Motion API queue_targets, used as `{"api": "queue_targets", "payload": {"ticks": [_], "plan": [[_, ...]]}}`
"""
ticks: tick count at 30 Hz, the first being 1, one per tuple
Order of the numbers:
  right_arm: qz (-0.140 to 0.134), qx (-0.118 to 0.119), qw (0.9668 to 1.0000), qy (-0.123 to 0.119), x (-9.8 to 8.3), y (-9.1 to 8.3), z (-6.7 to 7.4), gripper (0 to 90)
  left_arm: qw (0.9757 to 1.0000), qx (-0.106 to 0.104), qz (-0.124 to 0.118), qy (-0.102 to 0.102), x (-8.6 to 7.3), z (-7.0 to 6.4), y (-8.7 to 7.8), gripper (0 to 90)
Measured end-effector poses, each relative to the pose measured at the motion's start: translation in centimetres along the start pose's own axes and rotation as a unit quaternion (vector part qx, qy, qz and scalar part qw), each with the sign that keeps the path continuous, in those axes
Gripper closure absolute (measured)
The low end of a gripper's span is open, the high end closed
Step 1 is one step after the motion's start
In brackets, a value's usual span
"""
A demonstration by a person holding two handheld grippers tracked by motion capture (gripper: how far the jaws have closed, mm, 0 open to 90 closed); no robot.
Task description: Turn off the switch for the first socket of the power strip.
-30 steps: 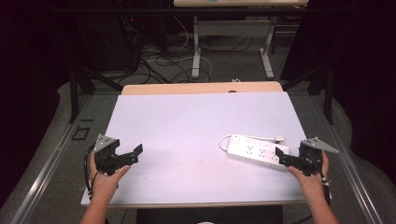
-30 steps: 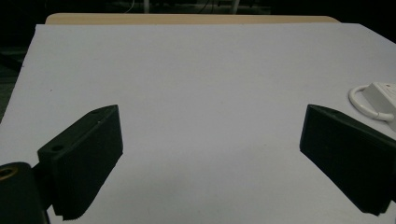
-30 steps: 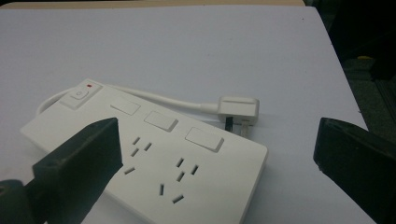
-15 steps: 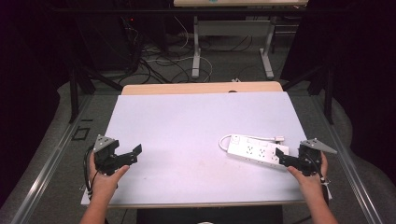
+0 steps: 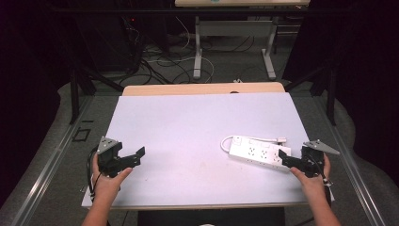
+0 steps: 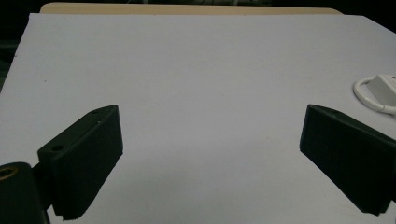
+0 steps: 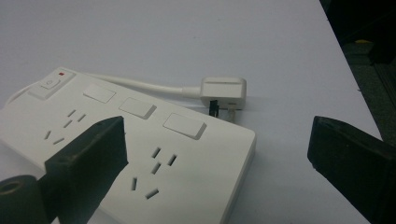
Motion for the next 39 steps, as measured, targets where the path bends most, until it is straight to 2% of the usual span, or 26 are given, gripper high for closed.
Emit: {"api": "queue_targets", "payload": {"ticks": [7, 9, 24, 26, 39], "plan": [[0.002, 0.005, 1.0, 0.001, -0.1, 0.17, 0.3, 5.2, 1.0, 0.0, 0.003, 0.003, -0.12, -0.11, 0.17, 5.8], [0.003, 0.007, 0.9999, -0.008, -0.12, 0.2, 0.26, 5.4, 1.0, -0.001, 0.003, 0.003, -0.14, -0.13, 0.19, 5.8], [0.003, 0.014, 0.9999, 0.002, -0.22, 0.49, 0.47, 6.5, 1.0, 0.0, 0.003, 0.003, -0.18, -0.12, 0.25, 5.8], [0.01, 0.012, 0.9999, 0.002, -0.27, 0.39, 0.42, 6.6, 1.0, 0.0, 0.003, 0.003, -0.19, -0.14, 0.25, 5.8], [0.007, 0.013, 0.9999, 0.0, -0.26, 0.48, 0.29, 6.8, 1.0, 0.0, 0.003, 0.004, -0.16, -0.12, 0.26, 5.8]]}}
Point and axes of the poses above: each handheld gripper's, and its own axes: y roughly forward along the jaws, x roughly out of its top, z roughly to its left, the point moved 6 cm from there along y, roughly forward along the jaws, and after that the axes turned 8 degrees about x, right-handed, at the moved point
